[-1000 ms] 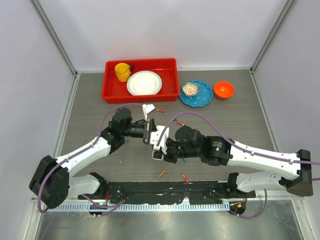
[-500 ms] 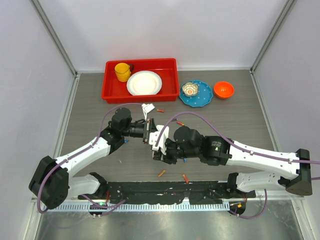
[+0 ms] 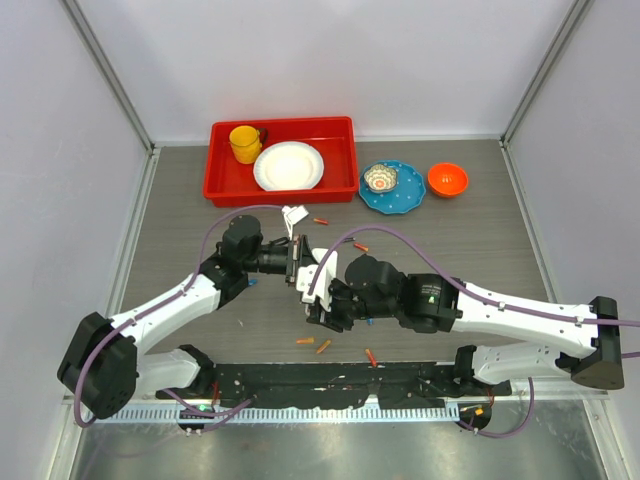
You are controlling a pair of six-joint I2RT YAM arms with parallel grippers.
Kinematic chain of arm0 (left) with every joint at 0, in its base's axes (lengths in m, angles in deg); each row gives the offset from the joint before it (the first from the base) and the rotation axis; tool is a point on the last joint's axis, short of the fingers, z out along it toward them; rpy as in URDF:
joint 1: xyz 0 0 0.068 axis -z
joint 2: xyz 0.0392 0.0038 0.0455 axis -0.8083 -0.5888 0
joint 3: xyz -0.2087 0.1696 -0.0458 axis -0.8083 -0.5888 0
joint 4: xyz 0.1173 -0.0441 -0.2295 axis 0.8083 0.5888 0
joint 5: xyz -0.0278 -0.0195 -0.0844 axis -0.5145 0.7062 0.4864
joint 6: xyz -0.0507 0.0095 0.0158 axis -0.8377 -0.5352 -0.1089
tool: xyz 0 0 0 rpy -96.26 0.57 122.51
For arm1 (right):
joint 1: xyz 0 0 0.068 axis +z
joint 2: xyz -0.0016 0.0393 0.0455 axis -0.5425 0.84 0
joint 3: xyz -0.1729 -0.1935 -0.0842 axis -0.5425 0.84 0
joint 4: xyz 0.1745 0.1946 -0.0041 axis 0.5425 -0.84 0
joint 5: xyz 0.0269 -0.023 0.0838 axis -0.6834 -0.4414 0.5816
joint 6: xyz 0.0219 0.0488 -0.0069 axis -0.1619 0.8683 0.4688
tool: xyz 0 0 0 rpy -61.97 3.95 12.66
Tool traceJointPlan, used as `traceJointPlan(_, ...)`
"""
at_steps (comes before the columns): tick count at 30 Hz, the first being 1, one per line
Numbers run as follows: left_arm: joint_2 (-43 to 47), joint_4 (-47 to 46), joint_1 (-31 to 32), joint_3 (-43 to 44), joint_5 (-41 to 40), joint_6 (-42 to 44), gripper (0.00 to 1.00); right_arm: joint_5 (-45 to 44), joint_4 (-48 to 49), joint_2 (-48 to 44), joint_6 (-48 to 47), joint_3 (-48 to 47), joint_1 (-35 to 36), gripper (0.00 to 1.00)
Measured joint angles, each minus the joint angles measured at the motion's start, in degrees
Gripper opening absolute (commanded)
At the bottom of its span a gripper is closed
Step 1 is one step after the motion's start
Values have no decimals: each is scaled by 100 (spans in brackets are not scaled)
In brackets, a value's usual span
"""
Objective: Load the batteries into the remote control
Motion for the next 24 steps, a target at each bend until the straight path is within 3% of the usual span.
traceJointPlan(6,0,0,-2,0,-39,-2,0,-118,0,-7,11,0,11,35)
traceJointPlan(11,-2,15,-11,0,-149,55,0,-238,24,-46,15,33,11,41)
traceJointPlan(15,-81,107,-57,0,-275,229,0,-317,181,-354,50,243,11,54)
traceJointPlan(19,-332,168,-229,-17,-466,372,0,-474,431,-883,212,385,11,57)
traceJointPlan(24,-345,-39,-479,-446,-1113,509,0,-1250,1222,-1620,743,804,7,84)
